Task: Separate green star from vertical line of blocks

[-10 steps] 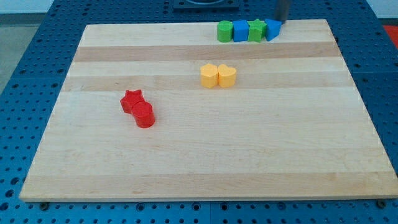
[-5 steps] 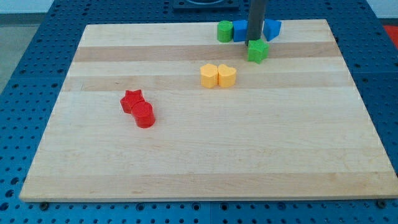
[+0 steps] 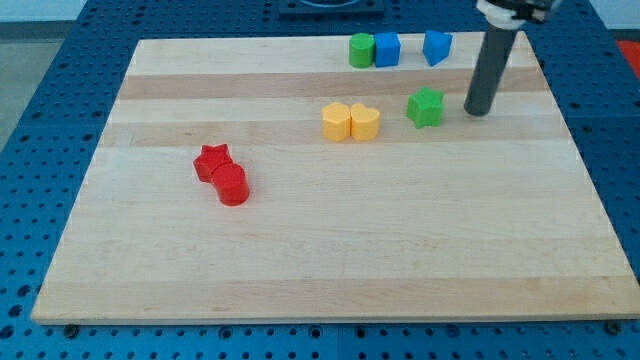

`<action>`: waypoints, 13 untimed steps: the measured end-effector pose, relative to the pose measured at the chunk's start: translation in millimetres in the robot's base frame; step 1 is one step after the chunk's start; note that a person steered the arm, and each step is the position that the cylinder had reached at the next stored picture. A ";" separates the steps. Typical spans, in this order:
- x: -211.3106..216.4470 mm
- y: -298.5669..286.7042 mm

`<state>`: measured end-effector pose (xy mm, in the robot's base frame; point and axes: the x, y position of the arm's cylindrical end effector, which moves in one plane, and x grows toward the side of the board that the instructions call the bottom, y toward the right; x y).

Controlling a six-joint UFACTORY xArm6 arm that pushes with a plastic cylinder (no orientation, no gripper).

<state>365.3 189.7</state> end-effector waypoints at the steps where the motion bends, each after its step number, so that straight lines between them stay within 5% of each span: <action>1: 11.4 -26.1; 3: -65.0 -151.8; 5: -83.9 -247.5; 8: -69.2 -145.3; 9: -46.2 -162.1; 12: -84.9 -343.2; 13: -123.0 -339.1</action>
